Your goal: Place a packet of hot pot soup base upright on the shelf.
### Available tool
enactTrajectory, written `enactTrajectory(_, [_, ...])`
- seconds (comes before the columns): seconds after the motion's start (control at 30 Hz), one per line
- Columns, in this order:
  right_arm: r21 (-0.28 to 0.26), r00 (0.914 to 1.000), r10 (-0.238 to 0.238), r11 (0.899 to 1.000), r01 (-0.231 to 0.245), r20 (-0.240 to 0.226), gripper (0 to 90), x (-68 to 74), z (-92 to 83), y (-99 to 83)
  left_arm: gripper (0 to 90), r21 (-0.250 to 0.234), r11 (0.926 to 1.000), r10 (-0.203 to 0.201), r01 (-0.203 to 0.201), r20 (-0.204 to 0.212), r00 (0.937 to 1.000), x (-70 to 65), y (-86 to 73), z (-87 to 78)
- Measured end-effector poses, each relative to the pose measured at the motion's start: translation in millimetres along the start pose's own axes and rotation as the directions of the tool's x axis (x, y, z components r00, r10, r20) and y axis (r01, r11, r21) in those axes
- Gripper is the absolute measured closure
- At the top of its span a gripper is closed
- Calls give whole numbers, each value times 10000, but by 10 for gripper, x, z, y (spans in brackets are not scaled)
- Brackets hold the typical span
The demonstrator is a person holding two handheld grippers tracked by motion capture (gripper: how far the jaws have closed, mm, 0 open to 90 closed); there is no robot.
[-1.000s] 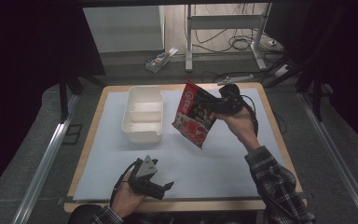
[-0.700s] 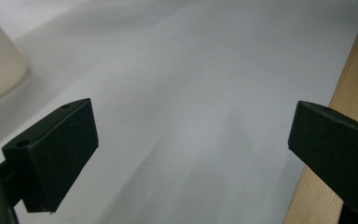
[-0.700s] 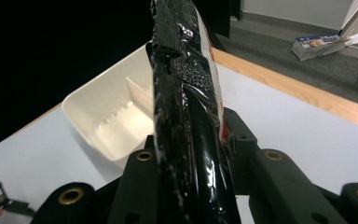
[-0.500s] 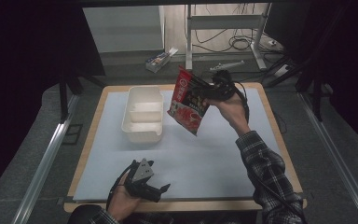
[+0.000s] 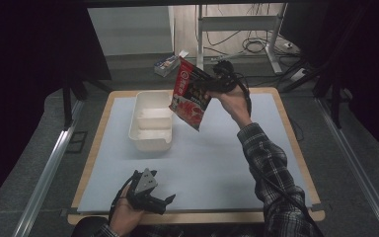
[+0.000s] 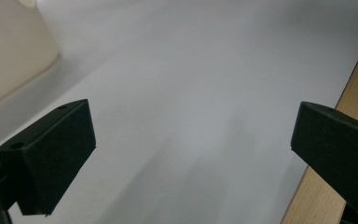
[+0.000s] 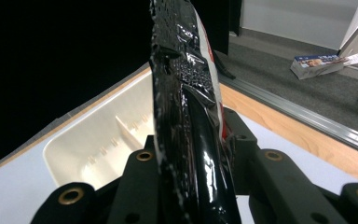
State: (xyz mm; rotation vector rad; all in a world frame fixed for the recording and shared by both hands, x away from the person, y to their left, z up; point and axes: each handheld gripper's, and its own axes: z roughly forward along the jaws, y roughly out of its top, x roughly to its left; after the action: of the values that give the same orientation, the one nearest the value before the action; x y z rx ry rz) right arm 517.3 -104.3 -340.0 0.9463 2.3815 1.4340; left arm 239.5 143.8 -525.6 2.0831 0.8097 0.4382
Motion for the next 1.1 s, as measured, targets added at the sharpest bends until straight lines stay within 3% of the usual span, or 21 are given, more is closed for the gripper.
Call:
enactTrajectory(0.53, [-40, 10000, 45, 10000, -45, 16, 713, -6, 469, 265, 0, 80, 10000, -58, 58, -24, 10000, 14, -28, -22])
enactTrajectory(1.1, [-193, 9996, -282, 9994, 284, 81, 714, 134, 1029, 479, 0, 185, 9998, 105, -107, 74, 9999, 3, -26, -4])
